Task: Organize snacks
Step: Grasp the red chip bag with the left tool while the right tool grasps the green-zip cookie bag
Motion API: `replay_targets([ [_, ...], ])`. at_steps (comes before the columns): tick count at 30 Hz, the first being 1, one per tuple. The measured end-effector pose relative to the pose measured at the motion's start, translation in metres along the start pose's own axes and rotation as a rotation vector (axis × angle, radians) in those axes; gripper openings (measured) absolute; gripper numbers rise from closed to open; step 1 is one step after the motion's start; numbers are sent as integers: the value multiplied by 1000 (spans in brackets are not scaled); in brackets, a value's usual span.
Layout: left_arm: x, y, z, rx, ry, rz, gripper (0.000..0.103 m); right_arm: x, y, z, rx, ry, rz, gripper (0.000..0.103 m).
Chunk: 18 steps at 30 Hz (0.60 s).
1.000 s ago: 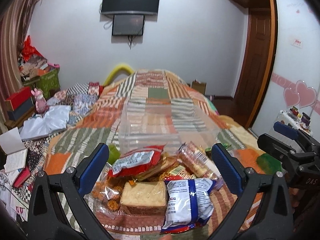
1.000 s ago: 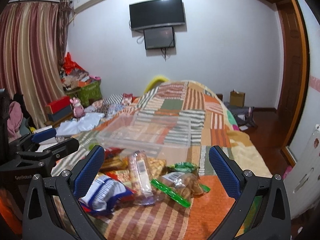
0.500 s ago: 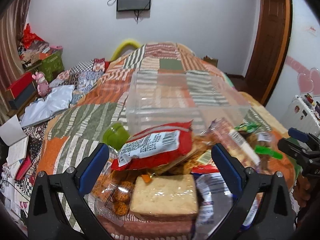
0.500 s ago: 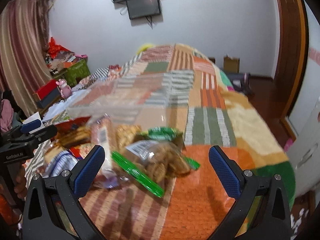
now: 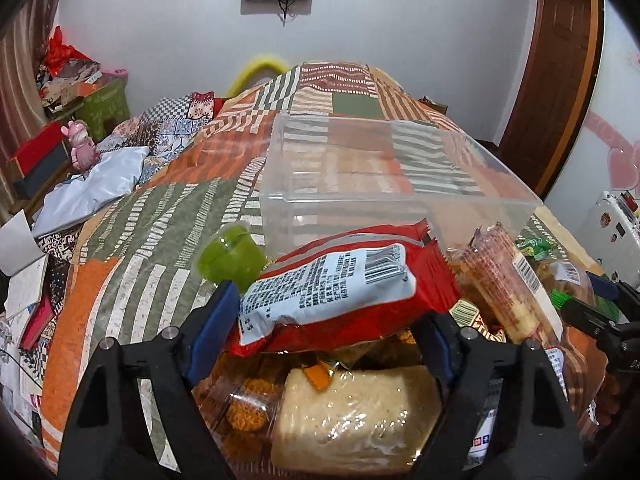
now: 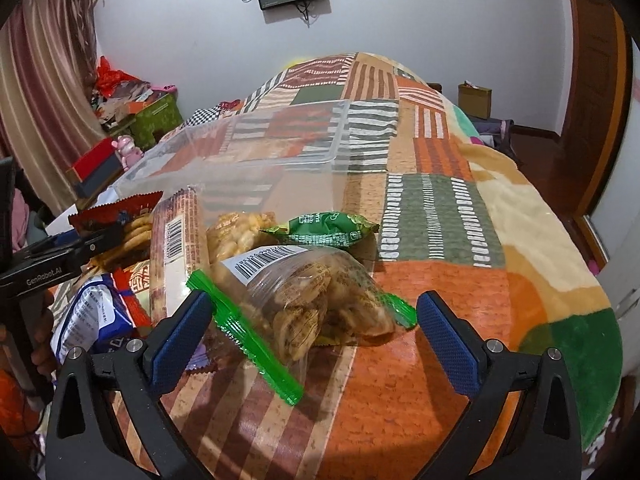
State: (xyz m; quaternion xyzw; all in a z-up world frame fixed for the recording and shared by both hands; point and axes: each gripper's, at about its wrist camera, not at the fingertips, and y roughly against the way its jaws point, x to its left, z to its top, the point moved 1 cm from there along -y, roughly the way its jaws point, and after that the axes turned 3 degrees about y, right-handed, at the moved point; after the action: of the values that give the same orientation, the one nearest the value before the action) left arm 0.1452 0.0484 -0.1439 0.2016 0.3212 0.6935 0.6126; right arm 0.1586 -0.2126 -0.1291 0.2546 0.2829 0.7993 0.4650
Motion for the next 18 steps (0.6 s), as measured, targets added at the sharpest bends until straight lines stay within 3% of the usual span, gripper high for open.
replay_targets([
  [5,2,1,3,-18,1,-13,60,0,-5,2,14,10,10,86],
  [16,8,19,5,-54,22,-32,45,5,2,4,-17,48,0,56],
  [18,8,26,4,-66,26,-39,41,6,5,5,-23,55,-5,55],
])
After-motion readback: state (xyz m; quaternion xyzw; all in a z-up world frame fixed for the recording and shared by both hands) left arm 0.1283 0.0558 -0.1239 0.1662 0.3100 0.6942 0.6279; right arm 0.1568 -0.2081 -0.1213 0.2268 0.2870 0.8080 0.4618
